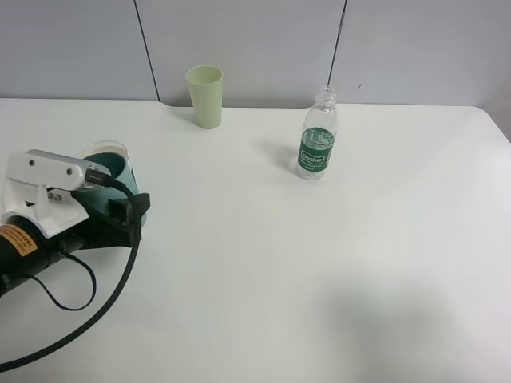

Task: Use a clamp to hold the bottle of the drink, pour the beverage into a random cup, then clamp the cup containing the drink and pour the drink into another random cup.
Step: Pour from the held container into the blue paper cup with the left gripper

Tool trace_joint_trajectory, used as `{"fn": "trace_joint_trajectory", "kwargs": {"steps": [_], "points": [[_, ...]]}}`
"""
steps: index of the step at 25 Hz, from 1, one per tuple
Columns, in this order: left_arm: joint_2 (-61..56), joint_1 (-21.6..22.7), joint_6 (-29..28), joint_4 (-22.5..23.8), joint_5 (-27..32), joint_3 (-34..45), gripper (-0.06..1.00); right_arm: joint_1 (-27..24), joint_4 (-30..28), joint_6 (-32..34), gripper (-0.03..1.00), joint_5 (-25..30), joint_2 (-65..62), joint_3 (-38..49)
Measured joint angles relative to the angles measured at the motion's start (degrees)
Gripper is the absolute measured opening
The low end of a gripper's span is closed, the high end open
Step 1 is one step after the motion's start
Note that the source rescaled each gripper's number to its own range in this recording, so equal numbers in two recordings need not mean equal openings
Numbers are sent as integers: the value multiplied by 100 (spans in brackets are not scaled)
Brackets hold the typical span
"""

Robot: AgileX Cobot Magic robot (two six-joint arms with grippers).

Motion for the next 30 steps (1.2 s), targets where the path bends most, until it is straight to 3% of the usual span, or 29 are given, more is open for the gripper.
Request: {"fn": "trace_joint_trajectory", "kwargs": {"steps": [9,16,23,30], "points": [[-387,0,667,-1390,-17,98,2,0,0,0,100,0,0,0],[-432,0,1494,-1625,-60,98,2,0,0,0,100,0,0,0],[-432,0,1877,-2082,-161,98,2,0,0,0,100,0,0,0],[-432,0,2118,-2169,-333,91,2,0,0,0,100,0,0,0]]}}
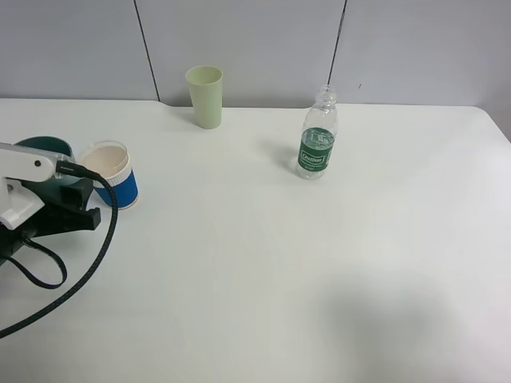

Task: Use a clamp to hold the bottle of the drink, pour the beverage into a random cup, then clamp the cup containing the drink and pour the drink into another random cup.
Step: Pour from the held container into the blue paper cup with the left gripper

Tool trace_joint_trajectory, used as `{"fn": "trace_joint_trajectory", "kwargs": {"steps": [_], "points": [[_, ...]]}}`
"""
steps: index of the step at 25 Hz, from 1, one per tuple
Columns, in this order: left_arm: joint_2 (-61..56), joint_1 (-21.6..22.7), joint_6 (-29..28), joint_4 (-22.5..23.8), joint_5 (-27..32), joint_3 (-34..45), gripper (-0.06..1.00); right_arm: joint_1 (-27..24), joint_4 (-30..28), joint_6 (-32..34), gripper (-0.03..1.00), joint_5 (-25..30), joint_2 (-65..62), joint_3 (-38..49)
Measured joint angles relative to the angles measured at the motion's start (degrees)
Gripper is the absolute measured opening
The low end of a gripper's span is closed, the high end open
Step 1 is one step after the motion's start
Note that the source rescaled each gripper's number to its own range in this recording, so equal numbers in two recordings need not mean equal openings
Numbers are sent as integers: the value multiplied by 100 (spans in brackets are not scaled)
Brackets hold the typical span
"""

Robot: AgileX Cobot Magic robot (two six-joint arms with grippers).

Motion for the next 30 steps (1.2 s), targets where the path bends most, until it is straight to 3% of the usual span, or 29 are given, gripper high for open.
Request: {"fn": "trace_joint_trajectory", "kwargs": {"steps": [4,10,14,24,30], "points": [[0,0,280,-174,-14,-195,2,0,0,0,100,0,0,0],[0,27,1229,-743,18,-485,2,0,0,0,100,0,0,0],[5,433,1573,-842,182,-672,2,0,0,0,100,0,0,0],[21,1511,1707,-181,1244,-1382,2,0,0,0,100,0,0,0],[21,1716,2528,42,1402,-1567,2,0,0,0,100,0,0,0]]}}
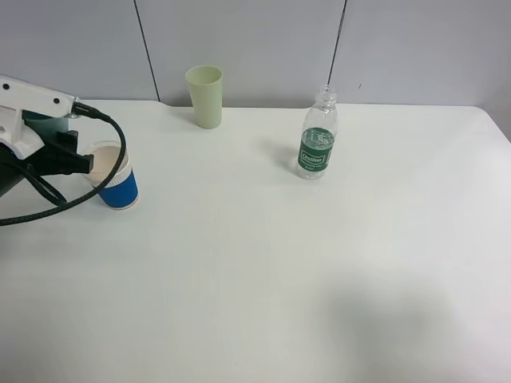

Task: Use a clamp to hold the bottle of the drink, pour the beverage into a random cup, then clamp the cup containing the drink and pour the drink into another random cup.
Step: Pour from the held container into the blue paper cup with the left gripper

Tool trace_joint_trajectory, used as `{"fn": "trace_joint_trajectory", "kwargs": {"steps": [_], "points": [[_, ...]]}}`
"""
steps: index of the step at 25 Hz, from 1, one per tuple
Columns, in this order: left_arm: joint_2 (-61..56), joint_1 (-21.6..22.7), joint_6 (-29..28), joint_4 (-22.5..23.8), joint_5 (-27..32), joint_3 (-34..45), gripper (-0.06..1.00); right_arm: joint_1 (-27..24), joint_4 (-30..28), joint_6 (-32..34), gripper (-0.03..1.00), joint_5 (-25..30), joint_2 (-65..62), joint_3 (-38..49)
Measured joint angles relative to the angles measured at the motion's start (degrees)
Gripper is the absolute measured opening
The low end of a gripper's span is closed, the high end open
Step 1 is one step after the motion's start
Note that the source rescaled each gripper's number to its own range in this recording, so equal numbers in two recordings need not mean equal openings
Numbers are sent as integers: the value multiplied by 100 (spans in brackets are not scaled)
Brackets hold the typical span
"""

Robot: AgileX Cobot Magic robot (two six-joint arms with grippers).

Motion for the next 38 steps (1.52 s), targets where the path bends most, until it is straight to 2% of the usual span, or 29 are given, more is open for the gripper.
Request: {"fn": "trace_joint_trajectory", "kwargs": {"steps": [4,10,20,33,38], "points": [[0,6,610,29,-6,0,2,0,0,0,100,0,0,0],[0,6,1060,39,-6,0,2,0,0,0,100,0,0,0],[-10,6,2187,-373,-24,-204,2,0,0,0,100,0,0,0],[-10,136,2621,-613,-37,-204,2,0,0,0,100,0,0,0],[-10,136,2995,-673,-37,-204,2,0,0,0,100,0,0,0]]}}
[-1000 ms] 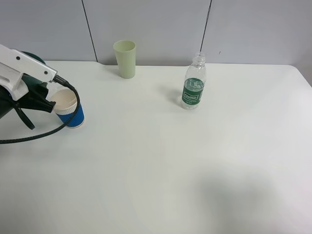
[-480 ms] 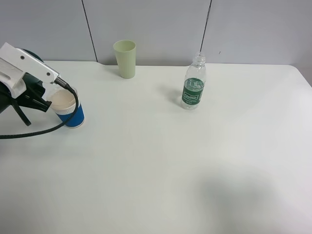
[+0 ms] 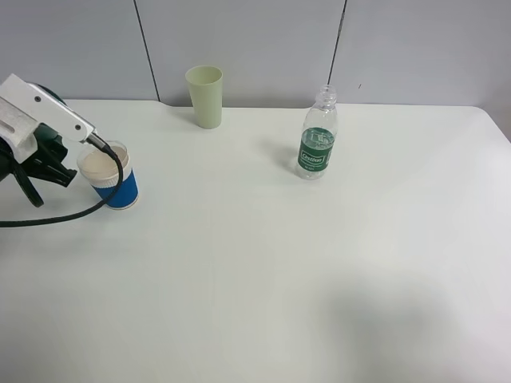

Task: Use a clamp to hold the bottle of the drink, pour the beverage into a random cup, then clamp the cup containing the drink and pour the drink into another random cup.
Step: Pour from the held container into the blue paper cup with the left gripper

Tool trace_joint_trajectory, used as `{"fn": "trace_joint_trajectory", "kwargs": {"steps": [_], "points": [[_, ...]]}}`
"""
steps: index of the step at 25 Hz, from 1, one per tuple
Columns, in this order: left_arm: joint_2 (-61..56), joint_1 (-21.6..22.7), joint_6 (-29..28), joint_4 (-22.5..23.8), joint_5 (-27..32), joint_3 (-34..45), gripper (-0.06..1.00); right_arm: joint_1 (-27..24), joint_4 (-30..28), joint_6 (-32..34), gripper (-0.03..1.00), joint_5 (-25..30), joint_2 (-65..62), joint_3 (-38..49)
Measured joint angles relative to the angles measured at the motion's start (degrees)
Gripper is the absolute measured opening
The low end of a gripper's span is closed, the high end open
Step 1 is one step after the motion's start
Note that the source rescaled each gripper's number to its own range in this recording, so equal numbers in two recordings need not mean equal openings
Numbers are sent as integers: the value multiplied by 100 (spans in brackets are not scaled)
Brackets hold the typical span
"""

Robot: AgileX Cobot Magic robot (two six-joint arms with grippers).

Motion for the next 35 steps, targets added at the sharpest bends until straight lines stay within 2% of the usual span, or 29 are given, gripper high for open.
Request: {"fn": "trace_joint_trajectory", "kwargs": {"steps": [13,25,35], "points": [[180,0,631,-299,-6,-193,2,0,0,0,100,0,0,0],[297,0,759,58,-5,-193,2,0,0,0,100,0,0,0],[297,0,1364,192,-16,-193,2,0,0,0,100,0,0,0]]}}
